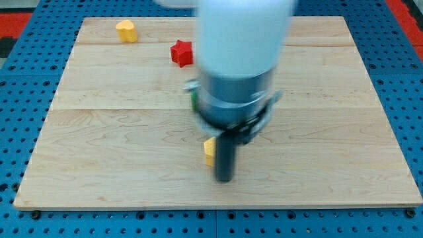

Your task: Place yellow hexagon left side of the red star

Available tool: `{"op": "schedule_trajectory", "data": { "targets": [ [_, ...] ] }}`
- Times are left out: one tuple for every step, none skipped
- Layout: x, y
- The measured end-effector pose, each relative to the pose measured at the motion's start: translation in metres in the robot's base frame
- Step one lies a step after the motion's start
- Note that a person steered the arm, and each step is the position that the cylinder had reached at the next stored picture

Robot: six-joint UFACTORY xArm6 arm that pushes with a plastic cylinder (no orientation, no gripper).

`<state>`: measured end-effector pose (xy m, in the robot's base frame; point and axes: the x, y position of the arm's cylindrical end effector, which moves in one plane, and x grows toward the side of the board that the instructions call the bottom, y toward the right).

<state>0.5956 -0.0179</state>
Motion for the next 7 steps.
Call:
{"op": "schedule_trajectory", "data": {
  "targets": [
    [-0.005, -0.021],
    [0.004, 0.085],
    [-0.022, 0.080],
    [-0.032, 0.013],
    [-0.053, 0.035],
    [-0.064, 0.028],
    [-0.056, -0.037]
  ]
}}
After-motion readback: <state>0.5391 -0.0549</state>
